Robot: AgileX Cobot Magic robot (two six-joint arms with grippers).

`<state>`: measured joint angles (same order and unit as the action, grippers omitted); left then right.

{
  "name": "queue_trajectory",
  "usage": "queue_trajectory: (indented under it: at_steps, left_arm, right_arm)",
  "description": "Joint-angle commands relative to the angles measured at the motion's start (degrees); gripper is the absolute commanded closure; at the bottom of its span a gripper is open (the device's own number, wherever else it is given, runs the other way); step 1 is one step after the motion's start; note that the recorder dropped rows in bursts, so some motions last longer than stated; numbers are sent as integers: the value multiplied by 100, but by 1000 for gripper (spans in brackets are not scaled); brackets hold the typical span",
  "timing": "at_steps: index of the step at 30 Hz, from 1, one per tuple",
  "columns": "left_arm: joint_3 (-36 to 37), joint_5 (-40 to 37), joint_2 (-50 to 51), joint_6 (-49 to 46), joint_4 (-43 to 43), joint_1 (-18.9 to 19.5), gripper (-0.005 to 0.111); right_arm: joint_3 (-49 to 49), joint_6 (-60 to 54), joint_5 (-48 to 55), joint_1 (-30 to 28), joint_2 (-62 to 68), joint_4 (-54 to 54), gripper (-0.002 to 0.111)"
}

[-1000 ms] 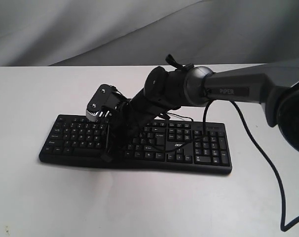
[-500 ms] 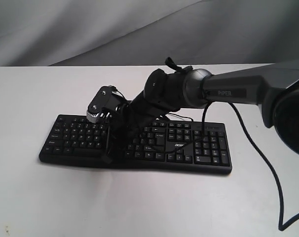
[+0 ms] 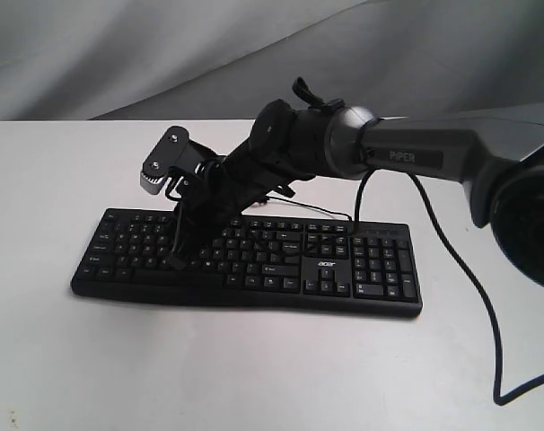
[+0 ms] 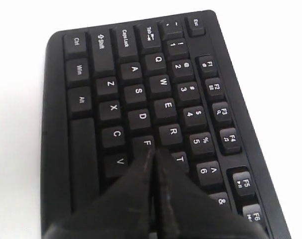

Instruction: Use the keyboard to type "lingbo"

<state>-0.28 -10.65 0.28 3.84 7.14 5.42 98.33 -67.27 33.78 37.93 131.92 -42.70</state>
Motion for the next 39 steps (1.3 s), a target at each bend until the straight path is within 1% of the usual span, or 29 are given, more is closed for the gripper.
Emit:
queue_trajectory:
  at_steps: [1,39]
  left_arm:
    - [28,34,-28,12,1,-31,106]
    - [28,34,-28,12,1,-31,106]
  right_arm:
    - [42,57,-125,56,99,-34,108]
    - [42,57,-426,92,360,-273,108]
